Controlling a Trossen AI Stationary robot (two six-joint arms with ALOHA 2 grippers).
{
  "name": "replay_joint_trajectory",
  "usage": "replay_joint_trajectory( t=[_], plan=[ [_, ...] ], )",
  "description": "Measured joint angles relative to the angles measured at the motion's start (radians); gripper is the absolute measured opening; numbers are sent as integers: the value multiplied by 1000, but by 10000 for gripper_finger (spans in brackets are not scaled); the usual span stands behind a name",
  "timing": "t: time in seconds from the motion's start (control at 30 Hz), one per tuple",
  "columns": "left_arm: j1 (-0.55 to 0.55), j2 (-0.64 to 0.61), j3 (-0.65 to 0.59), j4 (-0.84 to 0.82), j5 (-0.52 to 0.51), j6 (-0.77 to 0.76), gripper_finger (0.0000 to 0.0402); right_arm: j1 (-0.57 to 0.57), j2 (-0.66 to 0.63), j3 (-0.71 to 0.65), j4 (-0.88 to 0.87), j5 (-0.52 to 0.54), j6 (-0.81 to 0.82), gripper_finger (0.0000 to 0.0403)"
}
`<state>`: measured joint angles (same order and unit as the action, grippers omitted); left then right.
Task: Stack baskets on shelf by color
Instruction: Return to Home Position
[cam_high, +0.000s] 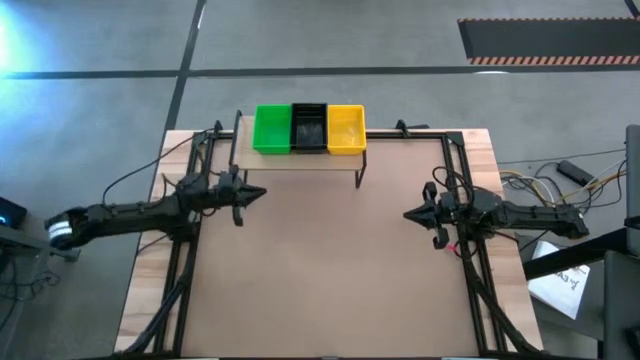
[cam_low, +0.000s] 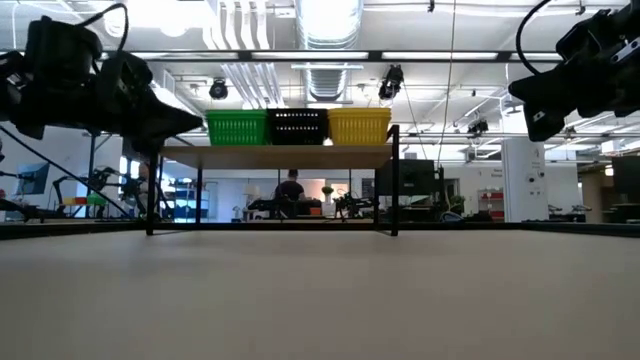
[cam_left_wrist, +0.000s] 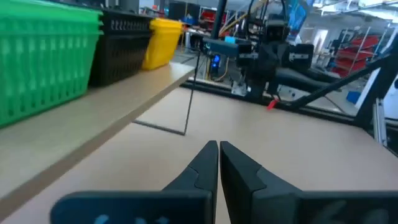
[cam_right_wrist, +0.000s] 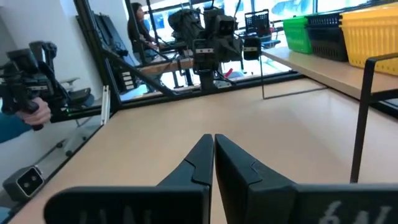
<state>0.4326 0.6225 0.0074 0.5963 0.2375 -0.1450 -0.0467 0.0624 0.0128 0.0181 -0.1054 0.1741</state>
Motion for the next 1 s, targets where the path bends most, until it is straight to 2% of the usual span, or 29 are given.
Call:
replay_joint_trajectory(
  t=[0.17, 0.37, 0.57, 0.67, 0.83, 1.0],
  plan=[
    [-28, -138, 0, -30, -14, -13, 0, 0, 6, 0, -1, 1, 9, 8],
    [-160, -343, -1, -326, -234, 35, 0, 0, 8, 0, -2, 12, 9, 8],
    [-295, -558, -2, -546, -368, 56, 0, 0, 12, -2, -5, 56, 9, 8],
    [-334, -615, -1, -553, -358, 62, 0, 0, 11, -2, -5, 57, 10, 8],
    [-349, -569, -2, -566, -332, 99, 0, 0, 13, -2, -5, 55, 23, 8],
    [-349, -560, -3, -581, -250, 99, 0, 0, 19, -2, -5, 52, 8, 9]
  ],
)
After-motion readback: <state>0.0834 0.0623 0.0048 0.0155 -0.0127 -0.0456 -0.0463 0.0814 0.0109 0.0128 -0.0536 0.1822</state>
